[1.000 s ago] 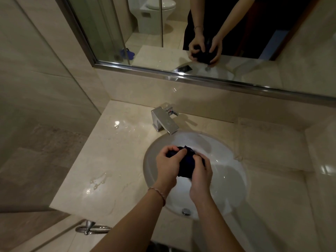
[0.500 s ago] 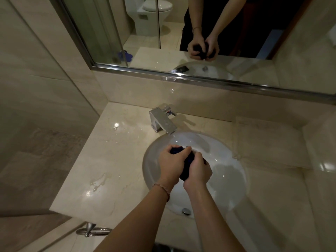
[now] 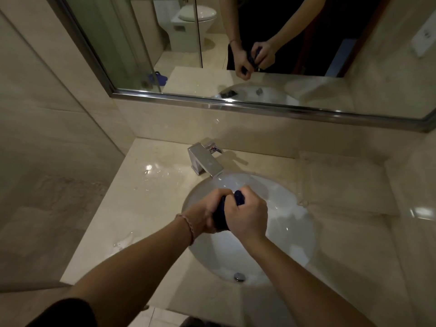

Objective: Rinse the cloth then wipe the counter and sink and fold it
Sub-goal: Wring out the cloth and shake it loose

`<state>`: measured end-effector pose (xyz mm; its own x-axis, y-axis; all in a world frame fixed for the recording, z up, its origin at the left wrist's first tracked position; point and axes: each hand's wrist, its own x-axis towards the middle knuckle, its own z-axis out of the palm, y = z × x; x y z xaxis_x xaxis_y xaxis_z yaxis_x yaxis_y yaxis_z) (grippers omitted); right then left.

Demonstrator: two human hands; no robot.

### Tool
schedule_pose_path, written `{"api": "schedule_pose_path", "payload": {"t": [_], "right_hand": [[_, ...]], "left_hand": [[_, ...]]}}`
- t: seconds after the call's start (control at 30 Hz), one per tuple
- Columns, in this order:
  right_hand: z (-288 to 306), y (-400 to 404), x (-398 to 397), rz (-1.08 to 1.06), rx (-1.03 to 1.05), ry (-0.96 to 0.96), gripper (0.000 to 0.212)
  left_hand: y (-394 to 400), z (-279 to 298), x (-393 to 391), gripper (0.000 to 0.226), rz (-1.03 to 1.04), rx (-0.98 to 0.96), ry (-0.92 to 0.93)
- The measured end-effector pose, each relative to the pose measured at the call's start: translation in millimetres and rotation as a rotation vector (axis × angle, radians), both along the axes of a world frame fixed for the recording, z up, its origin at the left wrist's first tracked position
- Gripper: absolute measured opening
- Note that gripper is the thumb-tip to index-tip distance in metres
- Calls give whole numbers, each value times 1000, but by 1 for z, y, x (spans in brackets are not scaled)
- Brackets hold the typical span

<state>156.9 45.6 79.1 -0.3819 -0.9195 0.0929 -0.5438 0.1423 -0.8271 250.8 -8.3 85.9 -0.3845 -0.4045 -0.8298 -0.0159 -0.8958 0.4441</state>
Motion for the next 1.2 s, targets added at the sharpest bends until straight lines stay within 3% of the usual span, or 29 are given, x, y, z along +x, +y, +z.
{"api": "schedule_pose_path", "payload": {"t": [0.2,0.33,0.4,0.5,0.6,0.67,0.77,0.87,0.97,1.1,1.2], "right_hand": [[-17,-8,-14,235,-98,136,23],[-23,-10,-24,179,-14,40,24],[-16,-8,-20,18,169,-259,16],[-6,-8,-18,-211,520,-904,24],[-10,-4,-22,-289,673,-1462,41],[-24,-4,-16,-355,642,-1540,52],[-33,-3,-1,-576,465,-1525,55],[-32,-3,3,-668,322,-1437,34],[-27,-2,8,-680,265,-1118,14],[-18,3,7,-345,215,-419,10],[-20,4,-3,-89,224,-177,10]], "left_hand": [[1,-17,2,25,24,70,8],[4,-21,-7,24,342,18,2],[3,-27,-12,23,560,-123,-90],[11,-24,-18,6,704,-382,-306],[25,-25,-20,20,568,-668,-448],[36,-27,-22,27,431,-803,-480],[45,-25,-30,23,379,-842,-447],[47,-22,-37,14,376,-913,-498],[41,-25,-36,22,457,-823,-500],[35,-33,-31,28,636,-501,-426],[33,-35,-19,15,477,-248,-331]]}}
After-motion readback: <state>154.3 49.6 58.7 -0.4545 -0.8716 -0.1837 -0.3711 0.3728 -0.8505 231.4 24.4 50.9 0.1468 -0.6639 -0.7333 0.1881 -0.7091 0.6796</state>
